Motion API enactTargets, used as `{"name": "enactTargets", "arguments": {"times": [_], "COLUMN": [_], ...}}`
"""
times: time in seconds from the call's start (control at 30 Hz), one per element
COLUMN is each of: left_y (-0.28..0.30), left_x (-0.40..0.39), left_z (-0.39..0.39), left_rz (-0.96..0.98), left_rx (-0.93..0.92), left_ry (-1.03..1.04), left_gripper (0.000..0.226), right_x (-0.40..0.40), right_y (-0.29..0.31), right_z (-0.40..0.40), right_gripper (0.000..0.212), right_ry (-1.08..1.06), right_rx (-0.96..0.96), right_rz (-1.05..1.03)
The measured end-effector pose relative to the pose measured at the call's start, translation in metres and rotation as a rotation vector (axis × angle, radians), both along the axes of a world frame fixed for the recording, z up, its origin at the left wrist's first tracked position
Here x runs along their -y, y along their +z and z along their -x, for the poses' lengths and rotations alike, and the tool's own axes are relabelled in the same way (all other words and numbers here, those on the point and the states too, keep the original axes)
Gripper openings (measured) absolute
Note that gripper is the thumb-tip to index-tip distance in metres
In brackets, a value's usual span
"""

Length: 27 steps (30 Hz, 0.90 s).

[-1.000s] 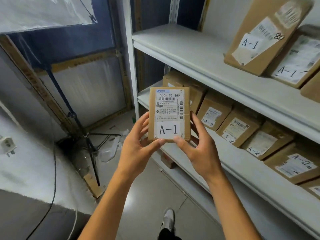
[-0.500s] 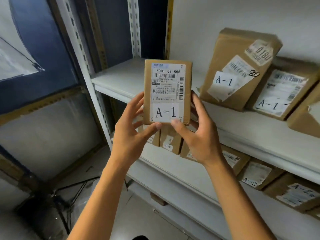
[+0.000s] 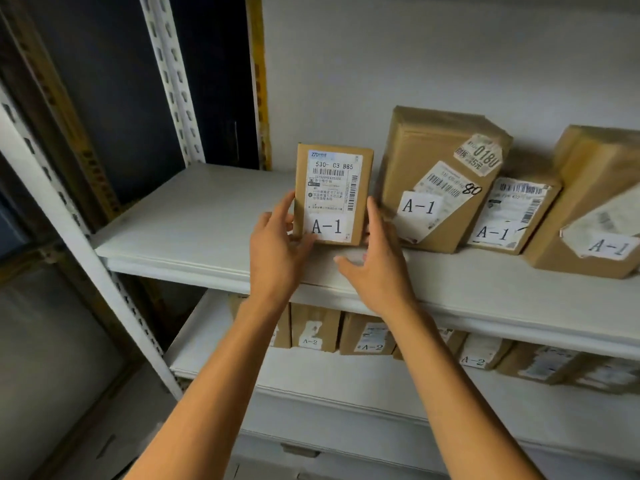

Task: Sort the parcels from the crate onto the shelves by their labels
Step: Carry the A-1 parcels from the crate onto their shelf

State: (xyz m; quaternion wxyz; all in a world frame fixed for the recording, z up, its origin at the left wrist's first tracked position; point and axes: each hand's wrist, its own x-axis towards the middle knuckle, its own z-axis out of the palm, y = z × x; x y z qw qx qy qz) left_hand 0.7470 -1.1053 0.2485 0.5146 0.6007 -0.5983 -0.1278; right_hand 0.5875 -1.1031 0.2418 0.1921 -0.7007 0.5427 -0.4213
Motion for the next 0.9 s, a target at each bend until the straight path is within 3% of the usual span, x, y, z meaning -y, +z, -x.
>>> {"name": "enactTargets", "arguments": {"times": [0.27, 0.47, 0.7, 0.8, 0.9], "left_y": [0.002, 0.0, -0.003, -0.006, -0.017], "left_x": [0.016, 0.016, 0.019, 0.007, -0.016], "left_z": [-0.003, -0.004, -0.006, -0.004, -0.003], "left_rz": [-0.006, -0.06, -0.066, -0.085, -0.032], "left_rx": [0.1, 0.099, 0.228, 0.354, 0.615], "left_ry": [-0.132, -0.17, -0.204, -0.109, -0.013], "left_gripper": [0.058, 0.057, 0.056, 0.062, 0.058], "right_x": [-0.004, -0.002, -0.006, -0.013, -0.03], "right_y": [-0.004, -0.004, 0.003, 0.001, -0.008], "right_z": [-0.002, -0.01, -0.016, -0.015, -0.009], "right_gripper": [0.076, 0.071, 0.069, 0.065, 0.056], "right_ry": [-0.139, -0.222, -0.251, -0.247, -0.245], "right_rx": [-0.256, -0.375, -0.503, -0.536, -0.601], "right_rz": [0.042, 0.023, -0.007, -0.012, 0.021]}}
